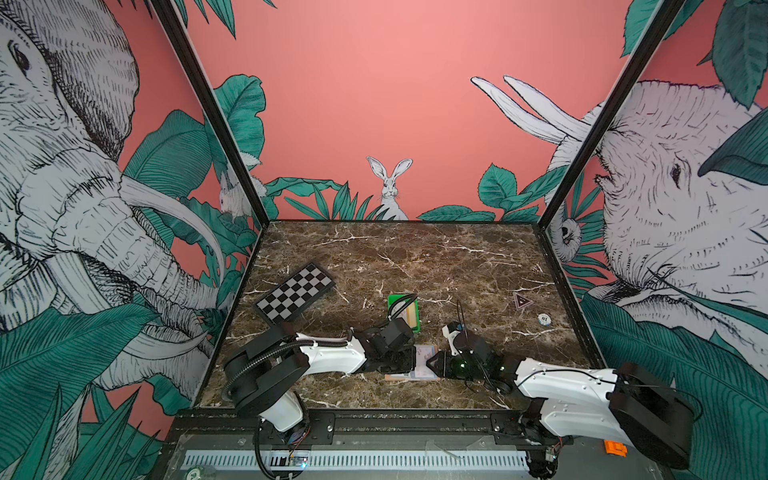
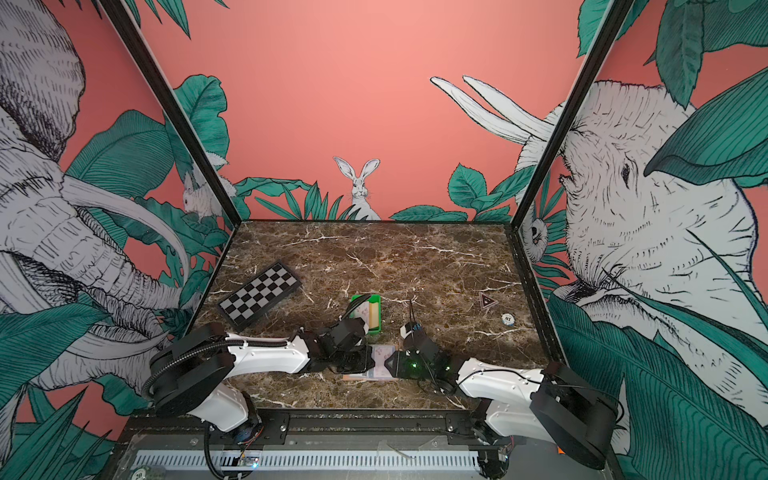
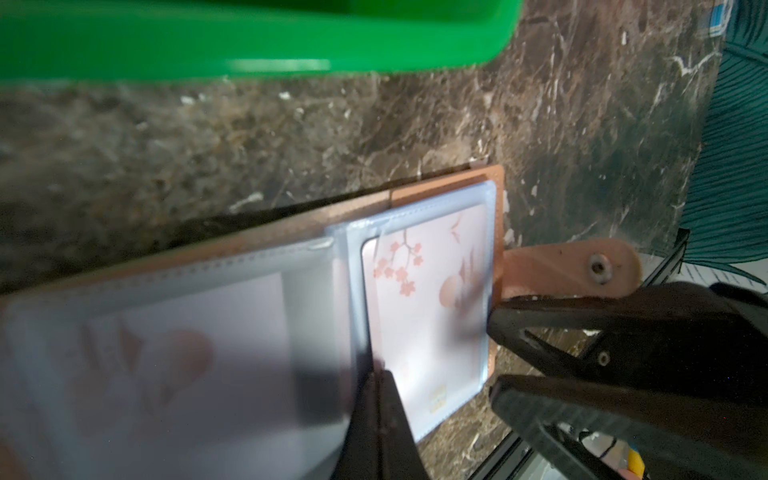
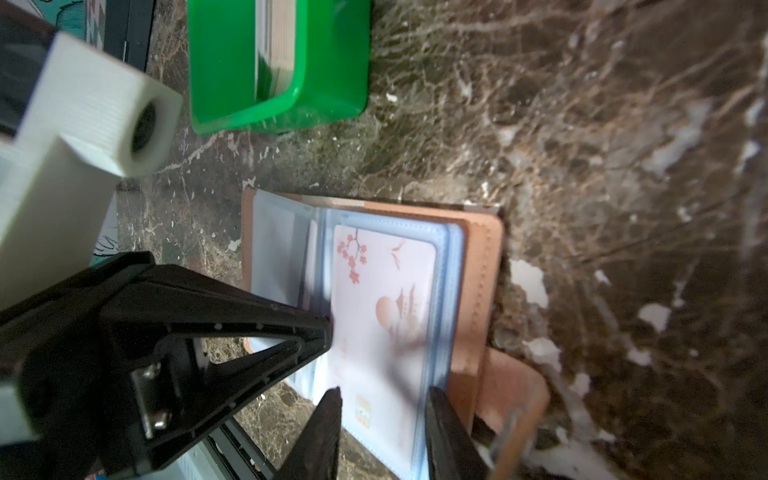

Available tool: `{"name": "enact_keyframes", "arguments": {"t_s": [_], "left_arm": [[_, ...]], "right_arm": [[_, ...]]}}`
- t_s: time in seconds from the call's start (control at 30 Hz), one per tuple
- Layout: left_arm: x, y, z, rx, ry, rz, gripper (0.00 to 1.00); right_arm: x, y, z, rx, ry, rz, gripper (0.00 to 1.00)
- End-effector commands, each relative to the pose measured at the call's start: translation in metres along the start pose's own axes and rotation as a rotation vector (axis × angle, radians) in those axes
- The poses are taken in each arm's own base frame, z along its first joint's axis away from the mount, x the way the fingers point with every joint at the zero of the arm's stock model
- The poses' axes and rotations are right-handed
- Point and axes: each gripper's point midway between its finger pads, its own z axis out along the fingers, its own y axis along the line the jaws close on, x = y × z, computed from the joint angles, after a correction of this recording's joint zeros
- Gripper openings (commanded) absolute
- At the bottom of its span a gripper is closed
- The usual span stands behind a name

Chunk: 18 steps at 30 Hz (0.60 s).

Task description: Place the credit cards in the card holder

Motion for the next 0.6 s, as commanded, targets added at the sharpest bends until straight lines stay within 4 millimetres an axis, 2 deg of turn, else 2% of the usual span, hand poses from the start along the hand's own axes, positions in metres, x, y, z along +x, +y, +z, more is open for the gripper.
{"name": "enact_keyframes", "arguments": {"t_s": [0.0,0.3,0.57], "left_arm": [[0.014,0.027,0.001,-0.088,0.029,-0.016,0.0],[0.014,0.022,0.002,-0.055,0.025,-0.024,0.0],[0.013,0.013,0.0,0.002,0.017,-0.034,0.0]], "right_arm": [[-0.002,-0.002,0.001,0.006,-0.011,0.006,0.34],[-0.003,0.01,0.005,-0.062,-0.011,0.01,0.32],[-0.016,0.026,-0.012,-0.113,-0.077,-0.033,0.29]]}}
